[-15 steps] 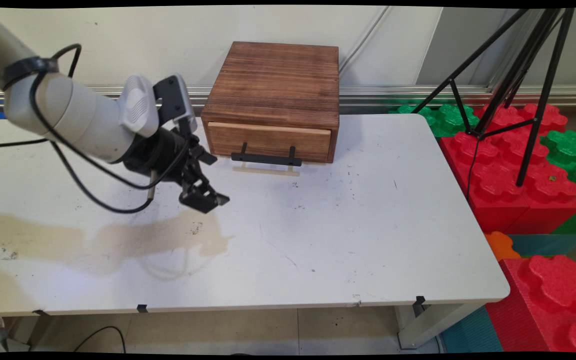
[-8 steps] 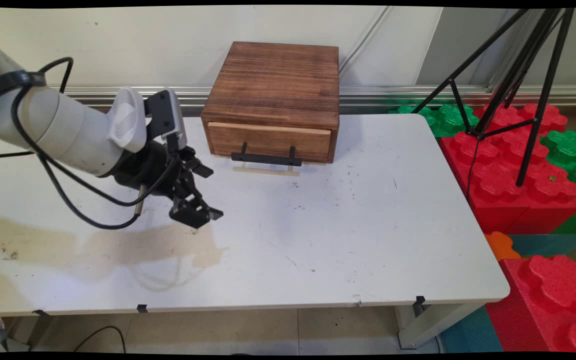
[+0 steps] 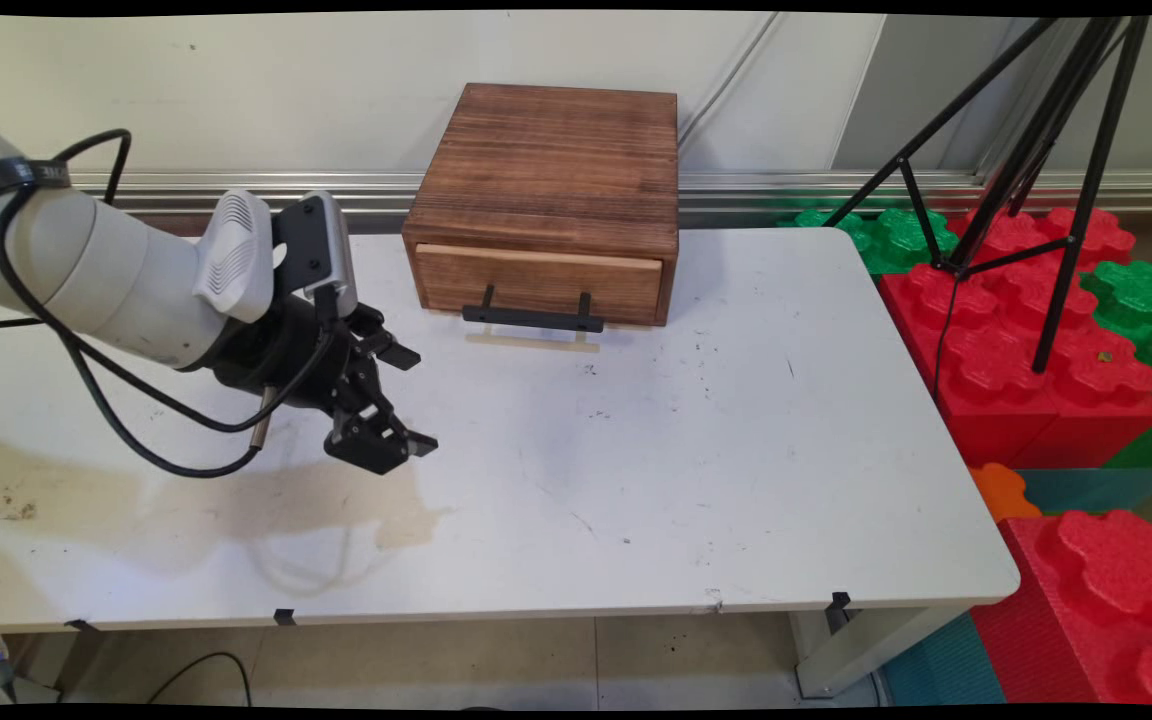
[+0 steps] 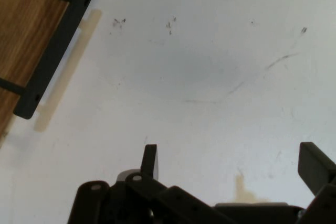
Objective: Open the drawer
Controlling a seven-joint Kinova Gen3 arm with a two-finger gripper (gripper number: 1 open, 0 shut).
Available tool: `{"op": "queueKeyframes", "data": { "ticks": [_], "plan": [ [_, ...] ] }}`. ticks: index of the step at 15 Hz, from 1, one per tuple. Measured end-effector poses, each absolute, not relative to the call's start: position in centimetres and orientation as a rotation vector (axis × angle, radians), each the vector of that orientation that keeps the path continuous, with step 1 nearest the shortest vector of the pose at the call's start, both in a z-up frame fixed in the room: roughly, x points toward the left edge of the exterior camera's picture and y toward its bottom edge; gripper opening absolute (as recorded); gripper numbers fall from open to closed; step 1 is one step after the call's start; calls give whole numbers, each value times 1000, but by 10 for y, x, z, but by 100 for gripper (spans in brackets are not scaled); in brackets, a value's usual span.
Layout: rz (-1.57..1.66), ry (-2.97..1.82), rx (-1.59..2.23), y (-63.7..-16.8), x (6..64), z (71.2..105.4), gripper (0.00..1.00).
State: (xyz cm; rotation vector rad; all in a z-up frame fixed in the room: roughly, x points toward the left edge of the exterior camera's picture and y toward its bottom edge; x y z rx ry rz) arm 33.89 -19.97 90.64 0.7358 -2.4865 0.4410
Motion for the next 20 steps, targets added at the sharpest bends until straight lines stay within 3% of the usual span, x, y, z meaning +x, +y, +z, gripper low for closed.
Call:
{"op": "queueKeyframes", "data": {
  "ticks": [20],
  "plan": [
    [550,-2368,772,-240,312,948,100]
  ]
}}
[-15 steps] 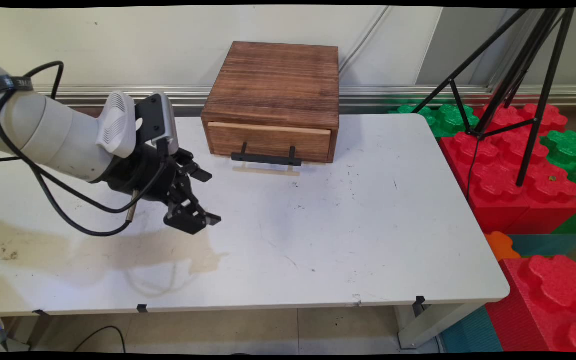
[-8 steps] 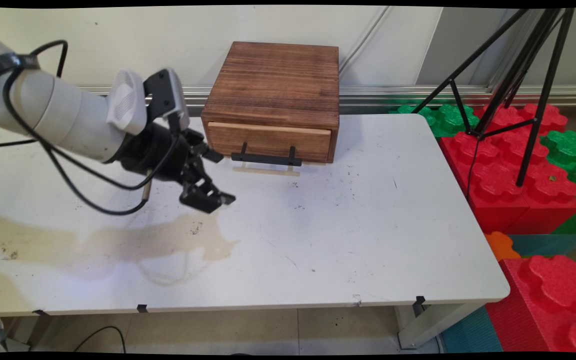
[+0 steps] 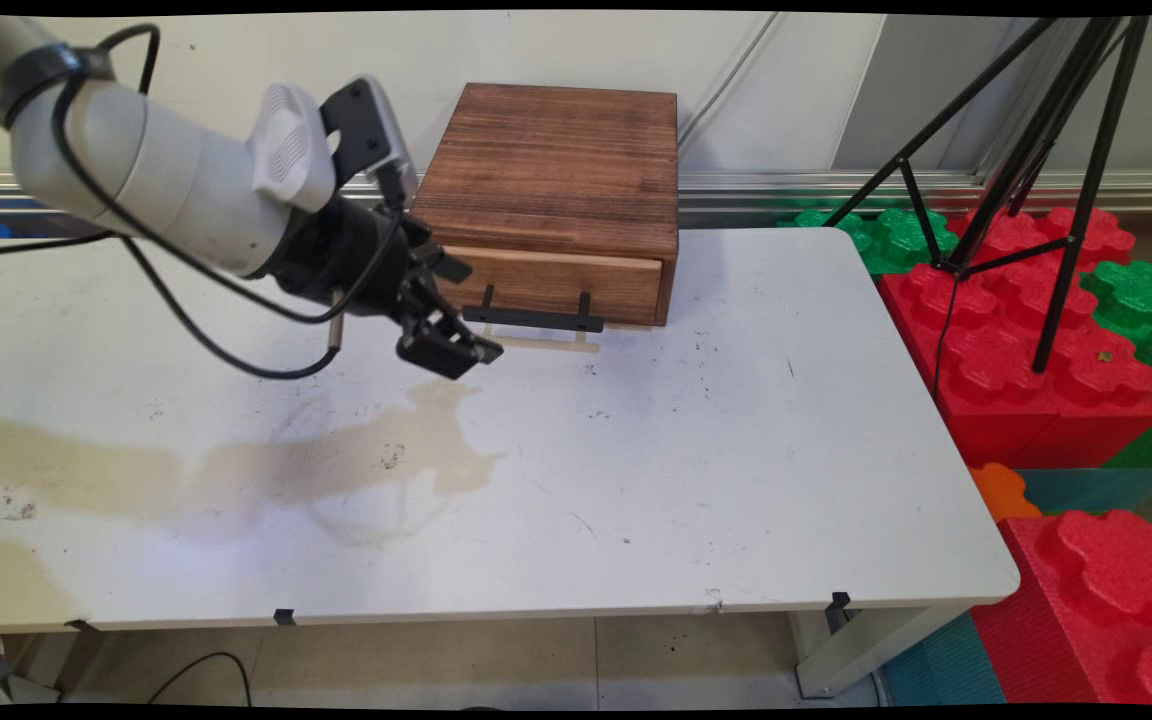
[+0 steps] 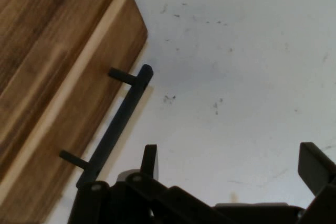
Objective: Open the drawer
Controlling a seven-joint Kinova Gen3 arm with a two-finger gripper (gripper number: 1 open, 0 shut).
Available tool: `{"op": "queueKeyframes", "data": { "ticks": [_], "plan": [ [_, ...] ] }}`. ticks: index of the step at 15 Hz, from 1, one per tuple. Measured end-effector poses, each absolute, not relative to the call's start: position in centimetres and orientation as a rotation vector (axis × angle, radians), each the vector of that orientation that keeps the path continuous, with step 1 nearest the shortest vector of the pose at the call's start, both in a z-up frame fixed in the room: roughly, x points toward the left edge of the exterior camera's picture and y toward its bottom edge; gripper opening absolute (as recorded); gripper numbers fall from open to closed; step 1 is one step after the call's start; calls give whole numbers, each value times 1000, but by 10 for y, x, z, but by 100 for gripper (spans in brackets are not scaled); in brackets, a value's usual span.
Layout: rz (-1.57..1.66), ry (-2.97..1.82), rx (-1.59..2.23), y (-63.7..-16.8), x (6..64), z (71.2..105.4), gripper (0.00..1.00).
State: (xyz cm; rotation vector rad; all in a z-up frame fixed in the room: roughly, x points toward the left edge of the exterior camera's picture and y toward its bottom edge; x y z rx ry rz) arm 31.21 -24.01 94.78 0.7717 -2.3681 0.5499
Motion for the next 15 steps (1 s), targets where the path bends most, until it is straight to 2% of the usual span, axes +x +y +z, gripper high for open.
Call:
{"op": "queueKeyframes", "data": {
  "ticks": [6,15],
  "plan": [
    [598,-2443,799,-263,295,952,100],
    [674,-2592,804,-310,272,935,100]
  ]
}}
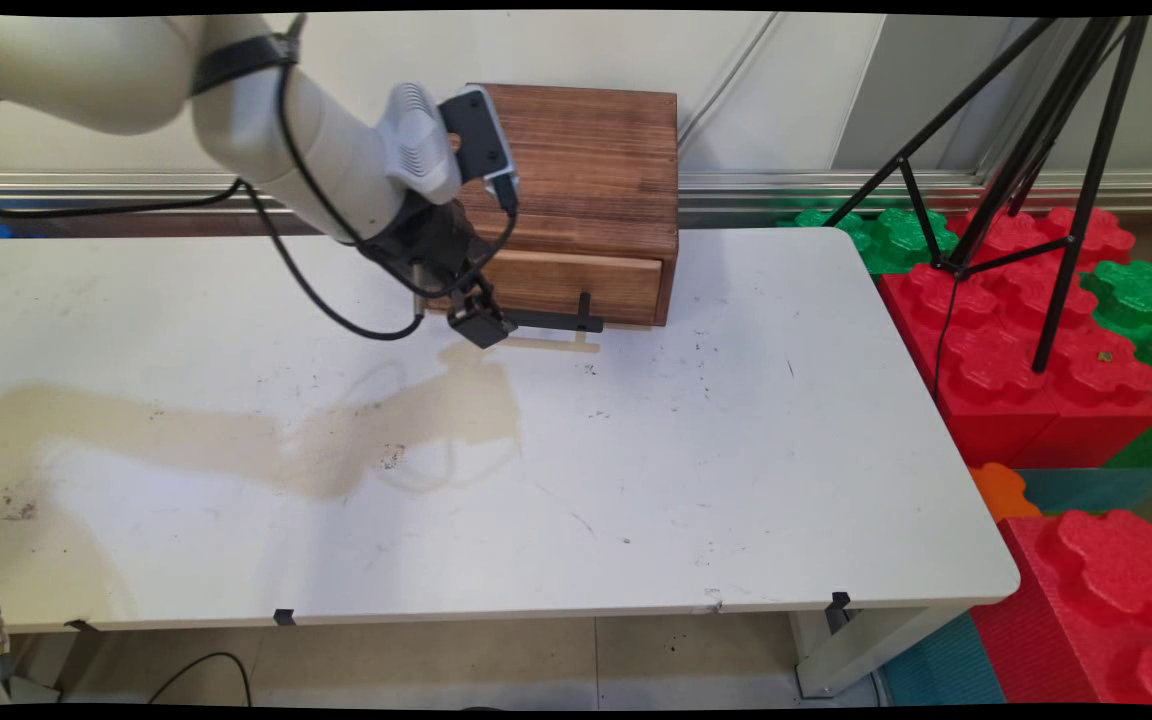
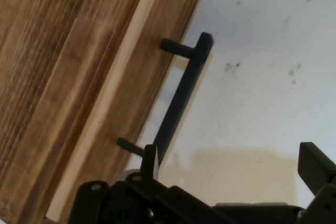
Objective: Open the drawer
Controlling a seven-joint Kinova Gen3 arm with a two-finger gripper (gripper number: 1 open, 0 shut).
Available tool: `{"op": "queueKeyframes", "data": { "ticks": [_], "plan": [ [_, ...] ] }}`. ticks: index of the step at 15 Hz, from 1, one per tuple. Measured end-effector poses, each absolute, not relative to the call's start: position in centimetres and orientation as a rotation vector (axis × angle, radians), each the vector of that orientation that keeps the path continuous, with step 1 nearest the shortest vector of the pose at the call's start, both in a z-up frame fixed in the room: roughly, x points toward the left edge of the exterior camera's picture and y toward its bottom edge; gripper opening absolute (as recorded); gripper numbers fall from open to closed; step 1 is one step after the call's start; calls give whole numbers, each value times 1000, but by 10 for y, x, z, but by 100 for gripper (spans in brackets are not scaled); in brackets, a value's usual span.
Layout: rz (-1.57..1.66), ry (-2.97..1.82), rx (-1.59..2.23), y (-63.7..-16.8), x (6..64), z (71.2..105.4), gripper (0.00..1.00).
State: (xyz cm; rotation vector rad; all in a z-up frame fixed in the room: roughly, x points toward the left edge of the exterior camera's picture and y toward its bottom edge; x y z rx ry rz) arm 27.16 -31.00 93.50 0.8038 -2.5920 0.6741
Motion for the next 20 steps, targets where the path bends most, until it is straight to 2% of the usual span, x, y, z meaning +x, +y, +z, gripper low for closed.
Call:
{"op": "queueKeyframes", "data": {
  "ticks": [20],
  "plan": [
    [628,-2773,830,-400,257,860,100]
  ]
}}
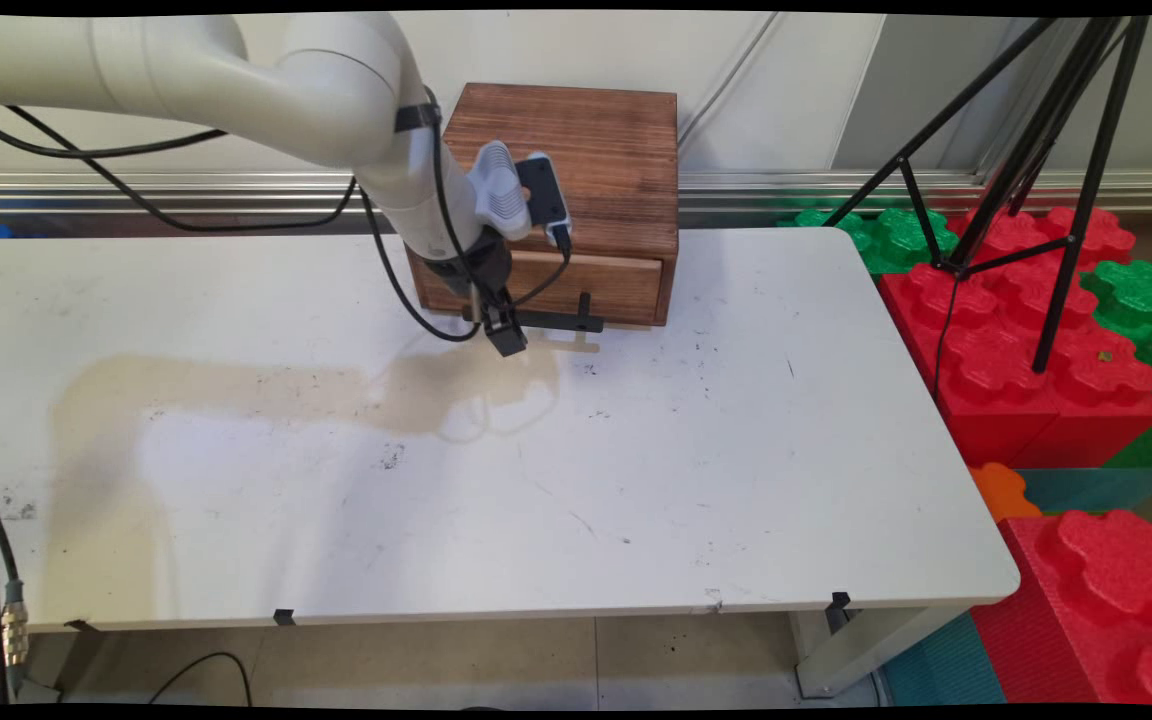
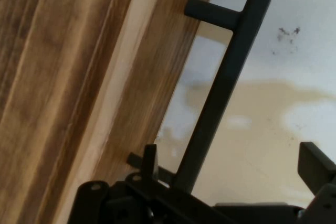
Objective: Open the drawer
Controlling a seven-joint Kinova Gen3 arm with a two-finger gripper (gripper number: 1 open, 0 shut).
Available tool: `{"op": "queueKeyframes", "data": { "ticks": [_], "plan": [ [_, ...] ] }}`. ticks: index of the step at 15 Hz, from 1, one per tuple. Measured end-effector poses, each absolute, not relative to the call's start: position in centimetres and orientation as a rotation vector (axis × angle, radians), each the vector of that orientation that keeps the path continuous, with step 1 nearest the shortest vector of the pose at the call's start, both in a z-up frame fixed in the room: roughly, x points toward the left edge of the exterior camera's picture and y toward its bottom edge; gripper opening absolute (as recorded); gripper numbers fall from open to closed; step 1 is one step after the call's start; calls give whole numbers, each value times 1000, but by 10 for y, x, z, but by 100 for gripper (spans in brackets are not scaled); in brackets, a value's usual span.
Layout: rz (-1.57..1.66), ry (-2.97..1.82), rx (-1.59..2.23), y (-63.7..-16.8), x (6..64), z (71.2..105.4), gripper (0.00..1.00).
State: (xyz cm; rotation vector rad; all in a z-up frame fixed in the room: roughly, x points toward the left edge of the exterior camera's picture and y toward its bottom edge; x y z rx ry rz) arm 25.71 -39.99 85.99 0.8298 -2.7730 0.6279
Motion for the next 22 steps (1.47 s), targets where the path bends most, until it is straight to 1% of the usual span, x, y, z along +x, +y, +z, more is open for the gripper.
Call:
{"op": "queueKeyframes", "data": {
  "ticks": [11,22],
  "plan": [
    [503,-2760,852,-427,250,824,100],
    [422,-2729,909,-426,241,810,100]
  ]
}}
